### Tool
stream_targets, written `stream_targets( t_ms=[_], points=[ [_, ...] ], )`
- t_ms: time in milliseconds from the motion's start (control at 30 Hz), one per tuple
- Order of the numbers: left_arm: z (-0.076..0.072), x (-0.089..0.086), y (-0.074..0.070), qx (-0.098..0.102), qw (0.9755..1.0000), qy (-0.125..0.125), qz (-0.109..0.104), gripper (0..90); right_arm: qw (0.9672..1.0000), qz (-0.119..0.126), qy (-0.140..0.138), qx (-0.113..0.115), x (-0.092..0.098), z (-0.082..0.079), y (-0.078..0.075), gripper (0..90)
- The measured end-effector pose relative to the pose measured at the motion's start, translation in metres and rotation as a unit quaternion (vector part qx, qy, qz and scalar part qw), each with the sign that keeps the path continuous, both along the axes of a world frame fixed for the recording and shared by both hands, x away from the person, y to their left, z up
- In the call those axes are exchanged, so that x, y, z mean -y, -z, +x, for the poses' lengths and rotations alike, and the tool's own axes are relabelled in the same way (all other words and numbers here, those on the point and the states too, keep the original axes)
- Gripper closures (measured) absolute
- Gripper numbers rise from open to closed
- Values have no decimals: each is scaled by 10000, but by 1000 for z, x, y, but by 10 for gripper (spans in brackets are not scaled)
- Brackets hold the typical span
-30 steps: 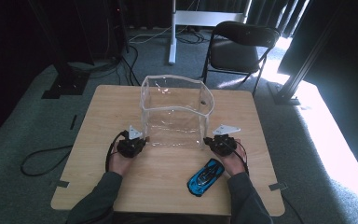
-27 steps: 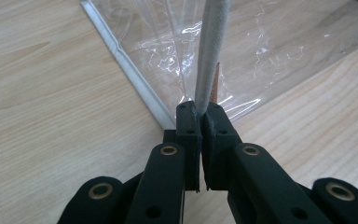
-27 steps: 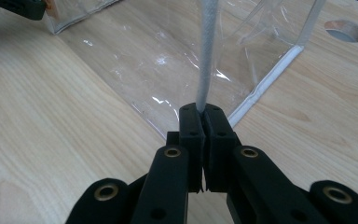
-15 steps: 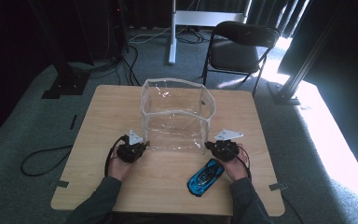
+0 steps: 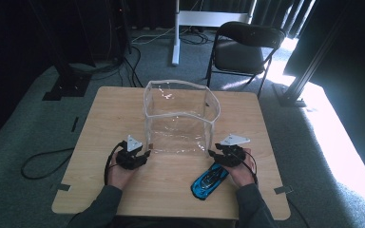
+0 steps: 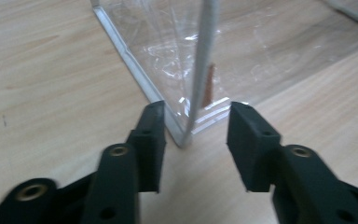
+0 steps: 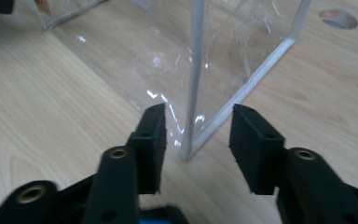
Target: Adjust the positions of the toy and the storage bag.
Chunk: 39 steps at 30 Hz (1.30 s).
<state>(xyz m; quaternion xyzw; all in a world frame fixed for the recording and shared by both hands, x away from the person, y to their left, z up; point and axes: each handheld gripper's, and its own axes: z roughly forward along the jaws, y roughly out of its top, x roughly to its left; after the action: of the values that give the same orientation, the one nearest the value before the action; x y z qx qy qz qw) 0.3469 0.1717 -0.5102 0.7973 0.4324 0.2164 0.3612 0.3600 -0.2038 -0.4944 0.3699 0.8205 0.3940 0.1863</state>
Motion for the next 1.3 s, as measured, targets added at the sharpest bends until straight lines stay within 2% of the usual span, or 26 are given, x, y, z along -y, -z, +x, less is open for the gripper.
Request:
stream_targets(
  t_ms=[133,233,400,500,600,733,833,900,933,967,1000,1067,1133,1167,1200,1300],
  points=[
    [-14,9,1,-32,9999,154,-29,467,9999,-27,121,-16,9,-10,5,476],
    [-19,20,0,-128,9992,339,-158,400,9996,-39,262,-47,20,-19,11,450],
    [-31,45,1,-303,9957,810,-322,371,9993,-151,305,-181,30,-29,19,438],
    [-38,62,4,-412,9923,1103,-383,357,9991,-195,337,-142,35,-37,21,444],
    [-44,83,7,-555,9875,1403,-454,326,9990,-132,424,-85,41,-43,18,445],
    [-53,106,9,-575,9831,1689,-418,274,9986,-65,515,-86,48,-46,18,444],
    [-60,126,8,-627,9781,1929,-464,233,9984,-64,539,-139,50,-46,21,441],
    [-64,136,8,-660,9762,2019,-444,195,9984,-71,531,-170,49,-45,22,441],
    [-64,136,8,-660,9762,2019,-444,178,9984,-71,531,-170,49,-45,22,441],
    [-69,151,10,-728,9730,2144,-452,160,9985,-65,519,-168,48,-45,23,439],
    [-71,157,12,-727,9724,2173,-442,148,9985,-53,518,-171,48,-45,23,439],
    [-73,165,15,-737,9735,2124,-426,147,9985,-40,524,-157,49,-45,24,438],
    [-74,169,18,-786,9726,2147,-426,146,9984,-29,531,-171,49,-45,24,438],
    [-75,173,21,-811,9717,2178,-414,122,9984,-29,534,-175,50,-45,24,437],
    [-76,175,23,-821,9719,2174,-375,95,9984,-7,529,-180,50,-45,25,437],
    [-78,182,30,-808,9746,2079,-183,94,9984,13,528,-189,50,-45,25,435]
  ],
)
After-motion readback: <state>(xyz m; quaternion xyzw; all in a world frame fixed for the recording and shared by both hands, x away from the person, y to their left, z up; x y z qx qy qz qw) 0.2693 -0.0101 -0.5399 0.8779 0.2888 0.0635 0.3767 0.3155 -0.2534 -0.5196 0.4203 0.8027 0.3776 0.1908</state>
